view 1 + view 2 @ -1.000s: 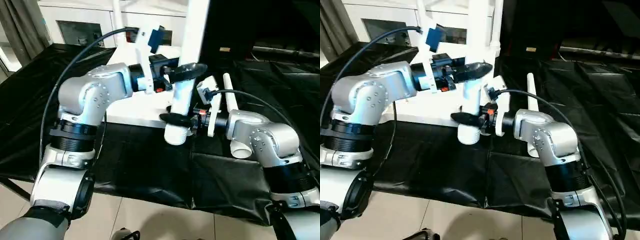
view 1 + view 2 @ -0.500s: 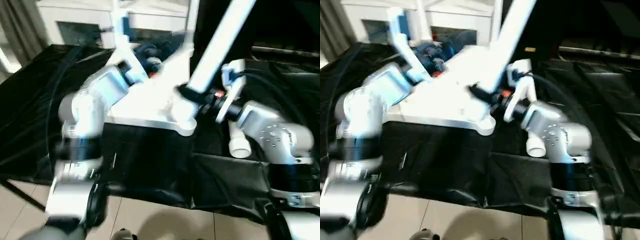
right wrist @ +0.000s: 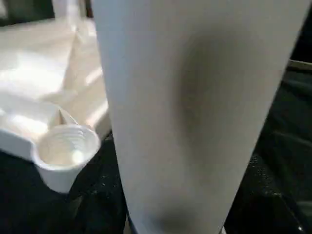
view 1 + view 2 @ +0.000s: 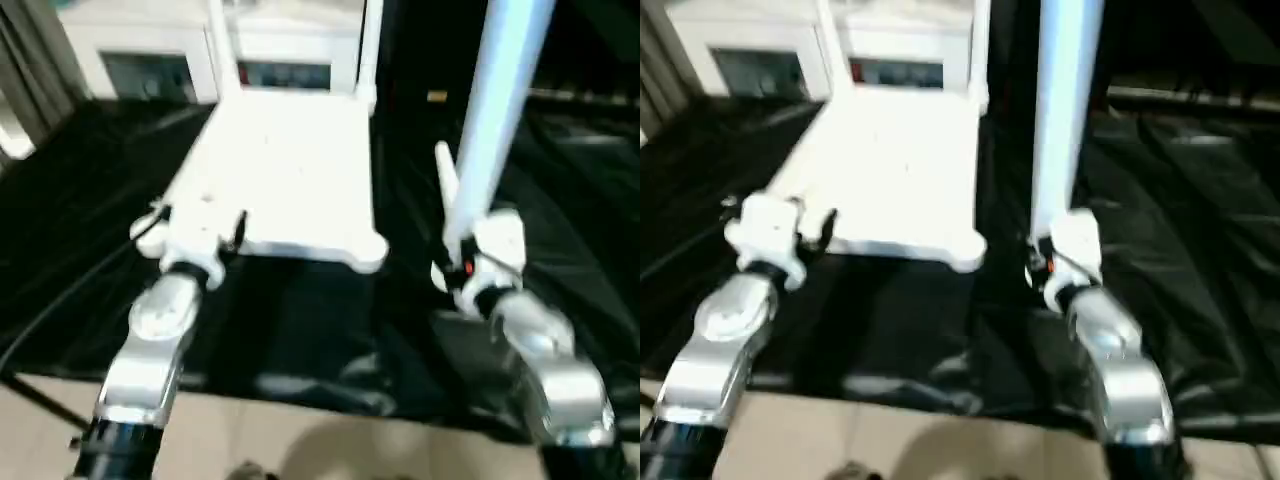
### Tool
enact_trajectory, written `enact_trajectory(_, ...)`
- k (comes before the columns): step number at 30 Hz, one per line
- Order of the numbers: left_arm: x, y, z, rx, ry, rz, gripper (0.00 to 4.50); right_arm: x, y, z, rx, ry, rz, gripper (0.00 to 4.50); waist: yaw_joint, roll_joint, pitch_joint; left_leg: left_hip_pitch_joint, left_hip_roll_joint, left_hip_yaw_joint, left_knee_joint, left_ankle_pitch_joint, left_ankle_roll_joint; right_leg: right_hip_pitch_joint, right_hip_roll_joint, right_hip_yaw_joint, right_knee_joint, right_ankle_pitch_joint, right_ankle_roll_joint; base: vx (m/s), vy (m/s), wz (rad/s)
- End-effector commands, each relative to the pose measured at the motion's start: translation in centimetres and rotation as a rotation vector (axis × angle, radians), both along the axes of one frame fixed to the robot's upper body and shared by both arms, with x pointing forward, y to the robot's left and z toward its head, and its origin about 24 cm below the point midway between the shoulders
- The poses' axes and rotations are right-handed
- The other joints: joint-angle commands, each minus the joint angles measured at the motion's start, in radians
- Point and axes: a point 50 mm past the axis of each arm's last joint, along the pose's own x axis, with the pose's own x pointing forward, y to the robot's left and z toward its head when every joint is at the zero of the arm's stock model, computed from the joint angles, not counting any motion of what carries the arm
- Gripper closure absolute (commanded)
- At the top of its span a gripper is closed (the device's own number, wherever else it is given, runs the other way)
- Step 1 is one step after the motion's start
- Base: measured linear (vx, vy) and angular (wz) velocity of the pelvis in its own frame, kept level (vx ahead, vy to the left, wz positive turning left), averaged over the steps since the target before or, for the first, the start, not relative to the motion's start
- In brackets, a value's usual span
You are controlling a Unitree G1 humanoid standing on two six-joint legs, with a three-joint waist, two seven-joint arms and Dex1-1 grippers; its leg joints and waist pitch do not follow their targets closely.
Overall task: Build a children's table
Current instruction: Pick table leg
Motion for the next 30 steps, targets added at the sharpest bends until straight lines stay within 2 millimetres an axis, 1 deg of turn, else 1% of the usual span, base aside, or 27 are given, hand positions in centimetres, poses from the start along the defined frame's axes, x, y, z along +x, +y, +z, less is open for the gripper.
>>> enact_trajectory(1,0.0,0.9,0.0,0.028,-0.017,0.063,1.53,0.4,0.4,1.0,0.063,-0.060,-0.012,2.56,0.018,-0.012,-0.060,-0.018,0.034,-0.040,-0.021,-0.086,0.131,0.069,-0.199,0.124,-0.151,-0.565,-0.185,-0.032,0.170,0.02)
enact_trajectory(2,0.1,1.0,0.1,0.023,-0.025,0.084,1.53,0.6,0.5,0.6,0.067,-0.044,-0.017,2.56,0.002,0.001,-0.059,0.002,0.023,-0.025,-0.063,-0.124,0.154,0.055,-0.136,0.086,-0.136,-0.543,-0.185,-0.043,0.204,0.06)
enact_trajectory(4,0.1,1.1,0.2,0.021,-0.031,0.107,1.53,0.7,0.5,0.5,0.069,-0.039,-0.024,2.56,-0.024,0.015,-0.063,0.047,0.010,0.001,-0.099,-0.182,0.192,0.027,-0.065,0.043,-0.113,-0.479,-0.167,-0.053,0.223,0.12)
enact_trajectory(5,0.4,1.0,0.2,0.038,-0.041,0.110,1.53,0.7,0.5,0.5,0.082,-0.044,-0.023,2.56,-0.068,0.037,-0.066,0.080,0.010,0.010,-0.147,-0.270,0.229,0.000,0.022,-0.027,-0.052,-0.315,-0.128,-0.065,0.233,0.14)
enact_trajectory(6,0.4,0.9,0.2,0.051,-0.046,0.107,1.53,0.7,0.5,0.5,0.083,-0.045,-0.021,2.56,-0.073,0.049,-0.063,0.074,0.020,0.013,-0.172,-0.318,0.201,-0.005,0.039,-0.043,-0.022,-0.262,-0.116,-0.085,0.214,0.18)
enact_trajectory(7,0.4,0.9,0.3,0.058,-0.049,0.103,1.53,0.6,0.5,0.5,0.082,-0.046,-0.019,2.56,-0.072,0.055,-0.058,0.049,0.049,0.009,-0.210,-0.442,0.089,0.008,0.044,-0.055,0.032,-0.141,-0.104,-0.085,0.214,0.18)
enact_trajectory(8,0.5,0.8,0.4,0.076,-0.058,0.093,1.53,0.6,0.6,0.5,0.080,-0.047,-0.015,2.56,-0.063,0.056,-0.059,0.046,0.078,-0.006,-0.222,-0.569,-0.065,0.020,0.012,-0.040,0.013,-0.049,-0.098,-0.092,0.137,0.18)
enact_trajectory(9,0.6,0.7,0.6,0.073,-0.062,0.088,1.53,0.5,0.6,0.6,0.087,-0.050,-0.016,2.56,-0.065,0.047,-0.056,0.053,0.080,-0.008,-0.227,-0.704,-0.228,0.025,-0.005,-0.013,-0.016,-0.105,-0.104,-0.089,0.076,0.19)
enact_trajectory(10,0.7,0.6,0.8,0.068,-0.063,0.085,1.53,0.5,0.6,0.6,0.094,-0.053,-0.016,2.56,-0.068,0.049,-0.057,0.070,0.089,-0.017,-0.229,-0.740,-0.282,0.018,0.008,-0.015,-0.017,-0.152,-0.105,-0.089,0.076,0.19)
enact_trajectory(11,0.8,0.5,1.0,0.062,-0.073,0.080,1.53,0.5,0.6,0.6,0.101,-0.056,-0.022,2.56,-0.076,0.054,-0.057,0.077,0.146,-0.033,-0.262,-0.748,-0.285,0.014,0.029,-0.035,0.001,-0.175,-0.074,-0.091,0.032,0.26)
enact_trajectory(12,0.9,0.3,1.2,0.062,-0.089,0.072,1.53,0.5,0.6,0.6,0.111,-0.059,-0.027,2.56,-0.061,0.066,-0.056,0.037,0.205,-0.039,-0.315,-0.752,-0.219,0.038,0.033,-0.047,0.087,-0.104,-0.024,-0.100,-0.045,0.25)
enact_trajectory(14,1.3,0.3,1.4,0.049,-0.073,0.074,1.53,0.6,0.6,0.8,0.127,-0.057,-0.033,2.56,-0.042,0.074,-0.056,0.036,0.191,-0.014,-0.305,-0.727,-0.121,0.040,0.021,-0.039,0.104,-0.111,-0.016,-0.102,-0.080,0.24)
enact_trajectory(15,1.4,0.3,1.5,0.046,-0.064,0.072,1.53,0.6,0.6,1.0,0.132,-0.056,-0.030,2.56,-0.028,0.071,-0.064,0.036,0.153,0.024,-0.283,-0.711,-0.098,0.045,0.006,-0.020,0.087,-0.149,-0.031,-0.094,-0.161,0.19)
enact_trajectory(16,1.5,0.3,1.6,0.046,-0.067,0.066,1.53,0.6,0.7,1.0,0.132,-0.054,-0.023,2.56,-0.030,0.011,-0.081,0.062,0.062,0.047,-0.189,-0.582,-0.106,0.038,-0.043,0.044,-0.006,-0.344,-0.035,-0.094,-0.161,0.19)
enact_trajectory(17,1.5,0.2,1.8,0.042,-0.079,0.039,1.53,0.7,1.0,1.1,0.130,-0.048,0.001,2.56,-0.010,-0.025,-0.069,0.050,-0.018,-0.001,0.033,-0.160,-0.019,0.003,-0.195,0.122,-0.151,-0.708,-0.027,-0.089,-0.172,-0.01)
enact_trajectory(18,1.4,0.0,1.9,0.024,-0.081,0.013,1.53,0.7,1.2,1.1,0.112,-0.042,0.021,2.56,0.011,-0.016,-0.069,-0.065,-0.070,-0.053,0.045,0.055,0.032,0.095,-0.130,0.123,-0.108,-0.740,0.068,-0.034,-0.133,-0.21)
enact_trajectory(19,1.4,0.0,1.9,0.020,-0.081,0.009,1.53,0.7,1.2,1.1,0.110,-0.041,0.024,2.56,0.018,-0.024,-0.052,-0.057,-0.047,-0.048,0.021,0.037,0.016,0.082,-0.135,0.103,-0.118,-0.759,0.081,-0.034,-0.133,-0.21)
enact_trajectory(20,1.3,-0.1,1.9,0.010,-0.081,-0.001,1.53,0.8,1.3,1.1,0.104,-0.037,0.031,2.56,0.022,-0.005,-0.054,-0.017,-0.011,-0.053,-0.041,-0.046,-0.007,0.064,-0.103,0.073,-0.094,-0.647,0.008,-0.028,-0.072,-0.11)
enact_trajectory(21,1.3,-0.2,1.9,0.009,-0.083,-0.008,1.53,0.8,1.4,1.0,0.103,-0.034,0.034,2.56,0.020,0.007,-0.062,0.002,0.000,-0.049,-0.065,-0.090,-0.014,0.059,-0.078,0.057,-0.086,-0.568,-0.028,-0.090,-0.040,0.13)
enact_trajectory(22,1.0,-0.5,2.0,0.005,-0.086,-0.033,1.53,0.9,1.5,0.7,0.098,-0.021,0.046,2.56,0.004,-0.026,-0.083,0.024,0.019,-0.042,-0.089,-0.137,-0.005,0.062,-0.042,0.045,-0.055,-0.421,-0.059,-0.090,-0.040,0.13)
enact_trajectory(24,0.9,-0.5,1.9,0.004,-0.082,-0.038,1.53,1.0,1.5,0.6,0.099,-0.017,0.048,2.56,-0.027,0.009,-0.050,0.049,0.028,-0.043,-0.115,-0.469,-0.034,0.051,-0.046,0.031,-0.087,-0.656,-0.093,-0.085,-0.021,0.01)
enact_trajectory(25,0.8,-0.6,1.9,0.003,-0.082,-0.041,1.53,1.0,1.4,0.6,0.101,-0.013,0.049,2.56,-0.039,-0.006,-0.042,0.059,0.027,-0.043,-0.116,-0.543,-0.042,0.051,-0.042,0.019,-0.103,-0.731,-0.077,-0.070,-0.009,-0.07)
enact_trajectory(26,0.6,-0.4,1.7,-0.012,-0.072,-0.030,1.53,1.1,1.5,0.7,0.102,-0.008,0.056,2.56,-0.054,0.007,-0.027,0.122,0.021,-0.045,-0.099,-0.712,-0.059,0.025,-0.028,-0.020,-0.141,-0.843,-0.045,-0.054,0.008,-0.05)
enact_trajectory(27,0.4,-0.3,1.5,-0.023,-0.067,-0.023,1.53,1.2,1.6,0.7,0.098,-0.001,0.065,2.56,-0.075,0.019,-0.014,0.145,0.032,-0.055,-0.115,-0.821,-0.062,0.038,-0.004,-0.069,-0.150,-0.779,-0.029,0.000,0.000,0.00)
enact_trajectory(28,0.4,-0.2,1.4,-0.028,-0.061,-0.017,1.53,1.3,1.7,0.7,0.091,0.001,0.073,2.56,-0.080,0.034,-0.004,0.109,0.058,-0.062,-0.174,-0.913,-0.071,0.079,0.017,-0.086,-0.091,-0.685,-0.029,0.000,0.000,0.00)
enact_trajectory(29,0.3,-0.2,1.2,-0.037,-0.052,-0.013,1.53,1.3,1.7,0.7,0.087,0.001,0.080,2.56,-0.050,0.045,-0.008,0.002,0.076,-0.035,-0.277,-1.043,-0.095,0.197,0.038,-0.081,0.137,-0.351,-0.053,0.000,0.000,0.00)
enact_trajectory(30,0.2,-0.1,1.1,-0.042,-0.048,-0.011,1.53,1.3,1.7,0.6,0.086,0.001,0.082,2.56,-0.023,0.041,-0.025,0.041,0.068,-0.022,-0.260,-1.009,-0.064,0.171,0.044,-0.068,0.120,-0.288,-0.051,0.000,0.000,0.00)
